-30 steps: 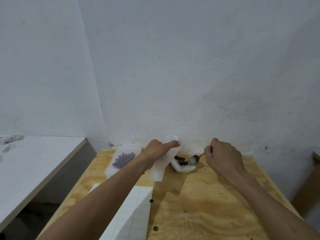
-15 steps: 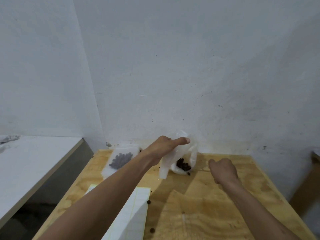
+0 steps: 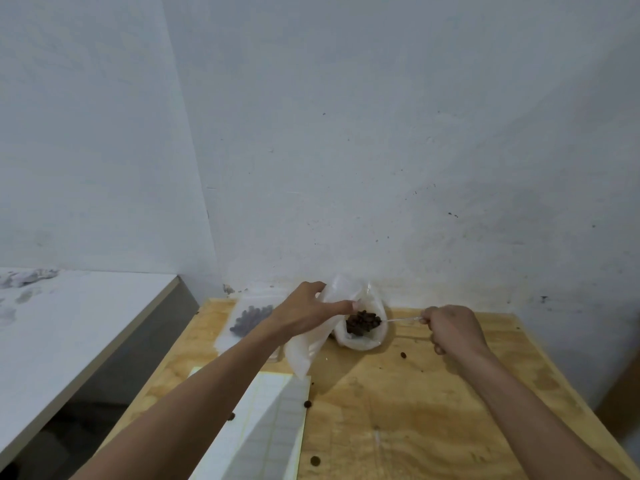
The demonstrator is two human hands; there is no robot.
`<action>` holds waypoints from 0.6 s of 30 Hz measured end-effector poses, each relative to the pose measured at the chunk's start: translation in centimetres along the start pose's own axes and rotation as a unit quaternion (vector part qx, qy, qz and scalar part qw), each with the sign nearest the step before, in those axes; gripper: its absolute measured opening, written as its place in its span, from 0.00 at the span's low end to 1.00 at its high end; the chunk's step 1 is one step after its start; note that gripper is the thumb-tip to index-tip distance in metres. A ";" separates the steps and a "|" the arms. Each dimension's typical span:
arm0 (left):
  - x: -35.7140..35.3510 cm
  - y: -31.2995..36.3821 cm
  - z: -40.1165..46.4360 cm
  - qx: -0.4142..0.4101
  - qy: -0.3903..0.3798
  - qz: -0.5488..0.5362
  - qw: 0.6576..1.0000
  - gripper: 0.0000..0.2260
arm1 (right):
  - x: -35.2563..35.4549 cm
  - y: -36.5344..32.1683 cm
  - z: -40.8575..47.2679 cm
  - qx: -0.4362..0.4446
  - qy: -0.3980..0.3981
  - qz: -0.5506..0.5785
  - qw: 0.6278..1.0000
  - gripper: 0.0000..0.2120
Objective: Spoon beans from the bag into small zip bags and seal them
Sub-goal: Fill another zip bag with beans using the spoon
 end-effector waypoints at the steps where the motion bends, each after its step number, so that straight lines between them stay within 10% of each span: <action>1: 0.2 0.1 -0.2 -0.014 0.002 0.006 1.000 0.19 | 0.2 -0.3 0.0 0.000 -0.003 0.007 1.000 0.10; 8: 1.0 -0.6 -1.2 -0.042 0.000 0.073 0.996 0.47 | 2.3 -4.4 -0.7 0.009 -0.003 0.043 0.999 0.08; 18: -0.3 0.2 -1.5 -0.057 -0.009 0.063 0.996 0.42 | 1.0 -10.6 -5.1 0.189 0.035 -0.112 0.975 0.11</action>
Point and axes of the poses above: each hand's wrist, its own z-axis towards the middle knuckle, its own x-axis out of the back of the hand, y = z × x, the point moved 9 cm from there along z, towards the middle knuckle, and after that the axes turned 11 degrees about -x, right-handed, at the moved point
